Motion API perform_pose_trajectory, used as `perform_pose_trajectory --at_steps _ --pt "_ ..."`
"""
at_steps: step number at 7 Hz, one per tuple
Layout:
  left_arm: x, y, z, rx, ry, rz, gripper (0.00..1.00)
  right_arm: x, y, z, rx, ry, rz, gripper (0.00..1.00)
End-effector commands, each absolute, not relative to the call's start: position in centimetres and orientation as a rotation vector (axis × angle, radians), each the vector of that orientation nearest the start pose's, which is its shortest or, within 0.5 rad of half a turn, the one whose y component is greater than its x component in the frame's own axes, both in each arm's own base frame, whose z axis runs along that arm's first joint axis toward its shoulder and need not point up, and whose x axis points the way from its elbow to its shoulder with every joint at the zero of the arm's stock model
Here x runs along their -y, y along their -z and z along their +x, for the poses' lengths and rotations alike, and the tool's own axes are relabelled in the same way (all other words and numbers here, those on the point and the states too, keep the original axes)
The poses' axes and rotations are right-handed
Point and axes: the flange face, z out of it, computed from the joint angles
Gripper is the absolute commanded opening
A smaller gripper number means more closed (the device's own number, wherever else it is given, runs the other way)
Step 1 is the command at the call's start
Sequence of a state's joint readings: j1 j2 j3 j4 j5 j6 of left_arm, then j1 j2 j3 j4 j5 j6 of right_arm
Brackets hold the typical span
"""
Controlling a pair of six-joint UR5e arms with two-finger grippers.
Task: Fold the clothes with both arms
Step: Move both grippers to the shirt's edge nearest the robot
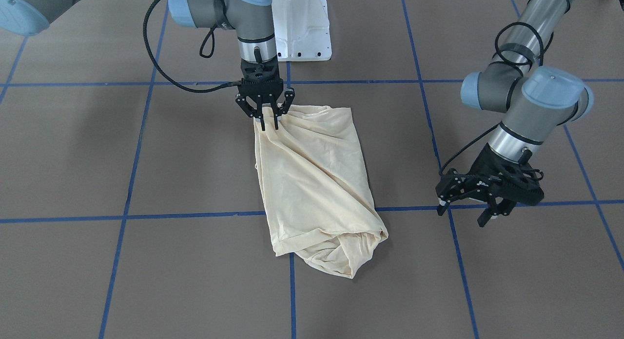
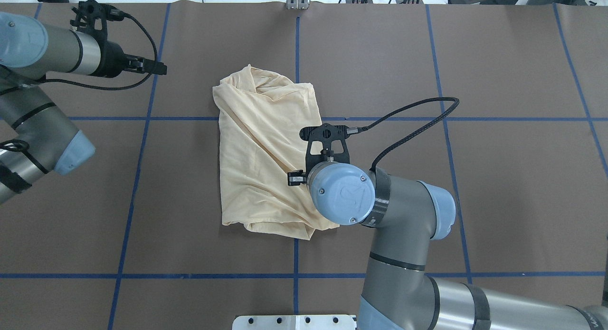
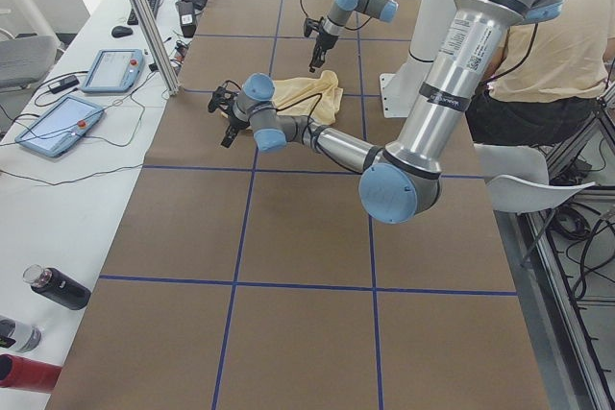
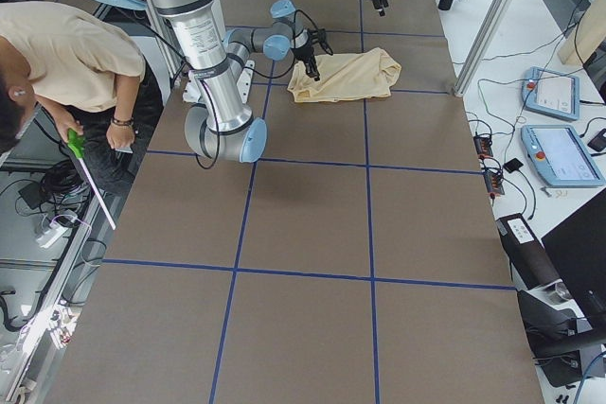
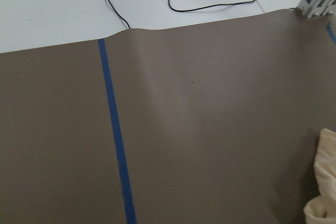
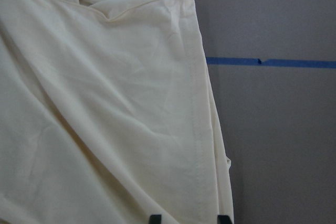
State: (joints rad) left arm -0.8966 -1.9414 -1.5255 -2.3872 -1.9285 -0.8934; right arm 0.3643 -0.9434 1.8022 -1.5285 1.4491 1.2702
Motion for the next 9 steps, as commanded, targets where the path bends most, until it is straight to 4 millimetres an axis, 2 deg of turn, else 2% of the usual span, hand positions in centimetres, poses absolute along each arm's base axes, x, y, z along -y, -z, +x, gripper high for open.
perform_pose_trajectory --at_steps 1,2,3,4,5,6,7,9 --pt "47.5 -35.0 37.3 -1.167 0.012 0.447 1.0 38.6 -20.1 -52.5 0.825 -0.116 0.361 1.0" --pt "43.2 -33.9 41.7 -1.187 0.065 0.407 1.0 38.9 -20.8 -51.3 0.821 -0.121 0.365 1.0" --pt "39.9 -32.9 44.5 -1.186 0.116 0.339 1.0 39.3 -20.9 -50.1 0.819 -0.11 0.383 1.0" --pt "36.8 -32.2 47.0 -1.148 0.158 0.27 1.0 39.4 -21.1 -50.0 0.815 -0.109 0.385 1.0" --pt "34.2 -32.3 49.3 -1.133 0.195 0.226 0.92 39.5 -21.0 -50.0 0.816 -0.109 0.387 1.0" --pt "32.6 -32.4 50.5 -1.137 0.214 0.19 0.81 39.4 -21.0 -50.0 0.816 -0.11 0.387 1.0" --pt "31.3 -32.4 51.4 -1.138 0.203 0.169 0.79 39.4 -21.0 -50.0 0.816 -0.11 0.387 1.0" --pt "31.0 -32.5 51.9 -1.137 0.199 0.163 0.77 39.4 -21.0 -50.0 0.815 -0.111 0.389 1.0"
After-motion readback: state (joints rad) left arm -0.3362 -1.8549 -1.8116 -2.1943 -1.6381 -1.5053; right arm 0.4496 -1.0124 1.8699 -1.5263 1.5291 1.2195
